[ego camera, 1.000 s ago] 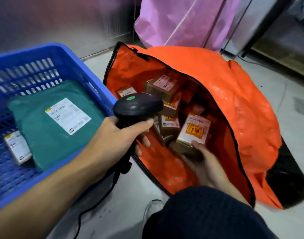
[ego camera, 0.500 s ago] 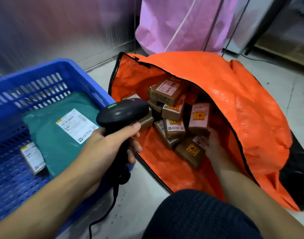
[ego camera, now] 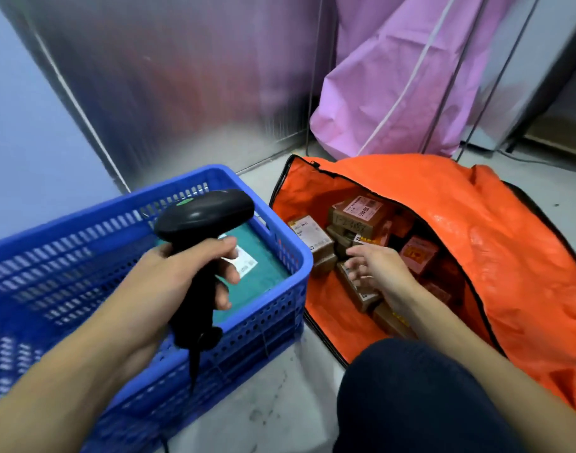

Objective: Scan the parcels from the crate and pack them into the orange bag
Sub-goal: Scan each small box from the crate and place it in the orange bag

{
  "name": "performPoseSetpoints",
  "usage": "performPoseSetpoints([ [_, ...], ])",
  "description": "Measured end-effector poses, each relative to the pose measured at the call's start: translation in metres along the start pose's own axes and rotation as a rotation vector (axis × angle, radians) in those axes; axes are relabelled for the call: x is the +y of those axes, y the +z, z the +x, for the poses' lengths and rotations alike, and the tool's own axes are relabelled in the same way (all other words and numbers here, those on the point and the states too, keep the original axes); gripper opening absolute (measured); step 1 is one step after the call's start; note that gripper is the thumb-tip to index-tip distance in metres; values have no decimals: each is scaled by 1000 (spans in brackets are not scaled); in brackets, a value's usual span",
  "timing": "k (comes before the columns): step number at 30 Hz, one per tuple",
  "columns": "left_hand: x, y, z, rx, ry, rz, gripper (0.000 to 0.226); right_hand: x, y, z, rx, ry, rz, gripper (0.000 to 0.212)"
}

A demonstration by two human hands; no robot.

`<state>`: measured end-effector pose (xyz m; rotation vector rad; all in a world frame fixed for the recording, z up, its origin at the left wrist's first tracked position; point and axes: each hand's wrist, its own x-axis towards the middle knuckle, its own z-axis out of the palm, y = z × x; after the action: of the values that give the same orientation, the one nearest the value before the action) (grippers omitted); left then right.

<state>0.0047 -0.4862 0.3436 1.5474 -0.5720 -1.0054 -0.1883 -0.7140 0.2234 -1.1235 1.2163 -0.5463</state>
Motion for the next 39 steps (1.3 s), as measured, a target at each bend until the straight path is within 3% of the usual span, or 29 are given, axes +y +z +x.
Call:
performPoseSetpoints([
  [3, 9, -42, -24, 62, -3, -15, 64, -41, 28, -22, -136, -133, -163, 18],
  [7, 23, -90, -50, 244, 33, -75, 23, -97, 72, -53, -295, -319, -450, 15],
  [13, 21, -148, -67, 435, 7, -89, 15, -143, 155, -75, -457, -553, -950, 17],
  [18, 13, -172, -81, 459, 35, -125, 14, -121, 238, -75, -546, -620, -1288, 26],
  [24, 18, -191, -91, 502, 55, -186, 12, -27, 312, -53, -608, -563, -1618, 36],
  [27, 20, -197, -94, 477, 78, -147, 13, 17, 337, -31, -645, -437, -1541, 38],
  [29, 19, -202, -91, 458, 70, -98, 16, 36, 354, -21, -640, -305, -1352, 38],
  [33, 16, -215, -74, 471, -2, -22, 21, 65, 373, 0, -610, -49, -1056, 21],
  [36, 10, -219, -55, 492, -31, 51, 26, 85, 381, 21, -595, 106, -963, 32],
  [39, 6, -220, -43, 506, -38, 75, 28, 90, 398, 29, -565, 254, -756, 30],
])
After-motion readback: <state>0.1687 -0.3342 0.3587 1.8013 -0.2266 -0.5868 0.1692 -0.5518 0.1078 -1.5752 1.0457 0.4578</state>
